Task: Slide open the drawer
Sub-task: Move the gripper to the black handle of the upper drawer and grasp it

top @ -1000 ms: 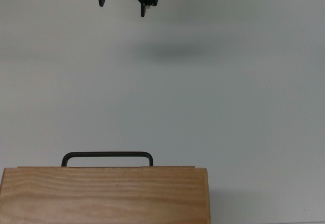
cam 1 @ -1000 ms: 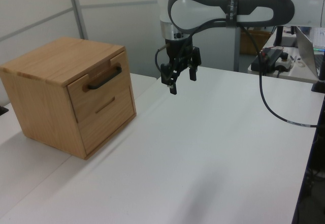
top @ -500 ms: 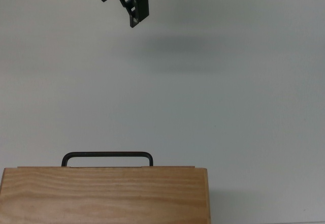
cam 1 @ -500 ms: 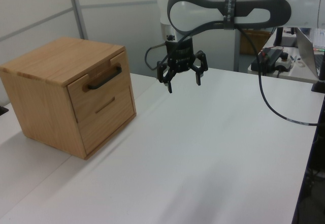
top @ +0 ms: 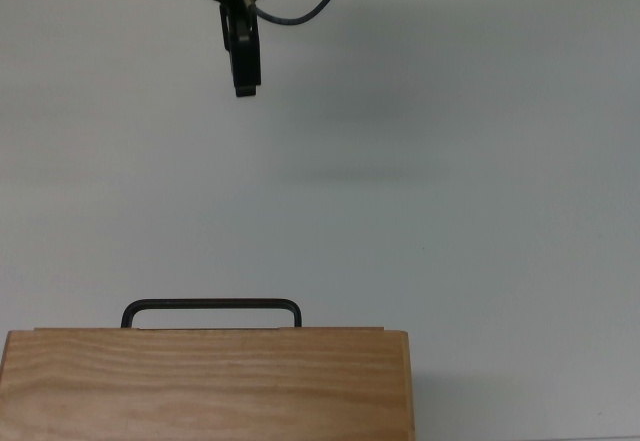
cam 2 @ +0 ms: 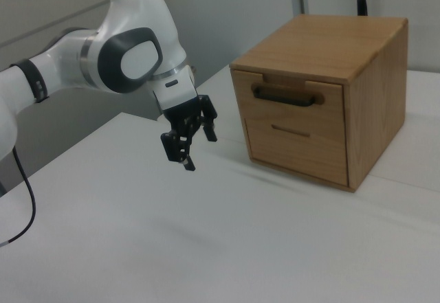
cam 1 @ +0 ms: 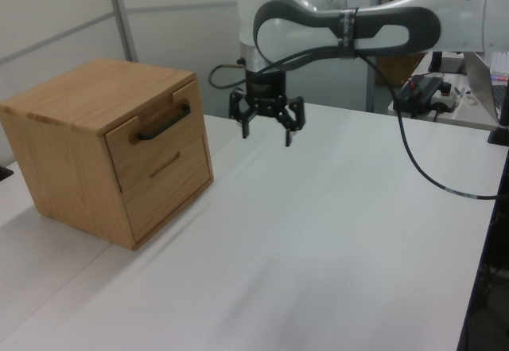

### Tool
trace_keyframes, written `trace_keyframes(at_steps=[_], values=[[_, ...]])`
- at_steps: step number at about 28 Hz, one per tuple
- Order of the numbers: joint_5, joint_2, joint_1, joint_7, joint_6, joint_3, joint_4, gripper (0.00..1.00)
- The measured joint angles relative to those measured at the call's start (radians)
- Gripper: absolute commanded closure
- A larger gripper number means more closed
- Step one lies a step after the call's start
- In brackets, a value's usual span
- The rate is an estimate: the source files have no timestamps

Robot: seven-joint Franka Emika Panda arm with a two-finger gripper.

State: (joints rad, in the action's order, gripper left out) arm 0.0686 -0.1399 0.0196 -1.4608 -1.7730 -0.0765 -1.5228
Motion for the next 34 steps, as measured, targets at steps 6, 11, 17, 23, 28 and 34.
trace_keyframes(at_steps=[6,11,17,23,28,34], values=[[0.000,-0.058,0.000,-0.107,-0.202,-0.001,-0.001,0.00],[0.000,-0.112,0.000,-0.141,-0.401,-0.001,-0.001,0.00],[0.000,-0.178,0.000,-0.162,-0.683,0.000,-0.001,0.00],[-0.009,-0.234,0.001,-0.179,-0.940,0.000,0.001,0.00],[-0.023,-0.275,0.001,-0.179,-1.047,0.000,0.016,0.00],[-0.028,-0.345,0.003,-0.179,-1.137,0.001,0.047,0.04]])
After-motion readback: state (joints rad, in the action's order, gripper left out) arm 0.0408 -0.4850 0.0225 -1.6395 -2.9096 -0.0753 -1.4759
